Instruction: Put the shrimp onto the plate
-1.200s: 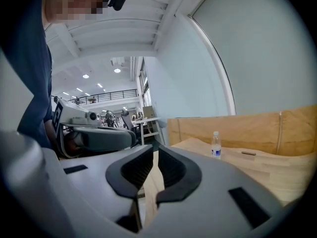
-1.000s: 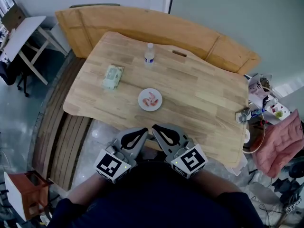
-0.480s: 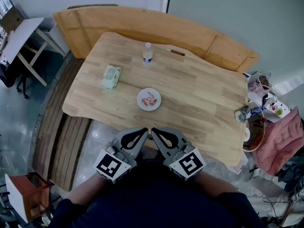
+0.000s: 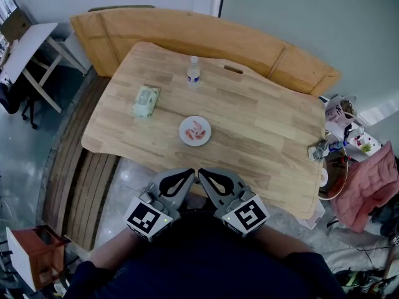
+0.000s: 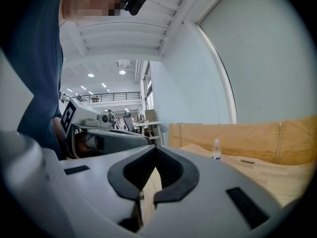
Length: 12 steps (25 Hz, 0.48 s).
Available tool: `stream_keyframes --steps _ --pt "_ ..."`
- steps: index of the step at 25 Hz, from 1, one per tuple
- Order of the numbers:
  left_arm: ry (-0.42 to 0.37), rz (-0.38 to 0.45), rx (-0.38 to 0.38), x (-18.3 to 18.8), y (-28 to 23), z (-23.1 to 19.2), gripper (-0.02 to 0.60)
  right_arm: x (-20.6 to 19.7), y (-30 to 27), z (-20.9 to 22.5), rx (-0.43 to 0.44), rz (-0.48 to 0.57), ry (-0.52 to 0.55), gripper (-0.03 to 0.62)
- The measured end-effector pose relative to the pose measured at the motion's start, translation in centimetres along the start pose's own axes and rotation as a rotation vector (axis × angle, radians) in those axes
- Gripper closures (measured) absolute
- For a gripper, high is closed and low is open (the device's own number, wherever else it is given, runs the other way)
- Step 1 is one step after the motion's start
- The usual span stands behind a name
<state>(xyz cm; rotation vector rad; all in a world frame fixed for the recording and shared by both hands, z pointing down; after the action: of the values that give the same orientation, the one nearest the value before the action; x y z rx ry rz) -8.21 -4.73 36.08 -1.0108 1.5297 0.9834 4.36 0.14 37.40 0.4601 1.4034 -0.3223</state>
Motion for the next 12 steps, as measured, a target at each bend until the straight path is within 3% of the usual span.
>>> stream_keyframes --steps 12 --pt "-0.009 0.001 0.001 -0.16 -0.23 0.08 0.577 -0.19 0.11 0.34 0.001 -0.002 -0.012 0.585"
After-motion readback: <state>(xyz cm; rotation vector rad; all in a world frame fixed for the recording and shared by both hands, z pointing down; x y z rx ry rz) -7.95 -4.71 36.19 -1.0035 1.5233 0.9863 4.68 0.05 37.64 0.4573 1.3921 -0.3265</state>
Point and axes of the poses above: the fingertips, and each gripper's own axes: y backward along the fingers, z to its right, x out of its top, the point moved 8 cm from there along y, backward along the fingers, and after that the axes turned 14 degrees about z, right-handed, at the moved point
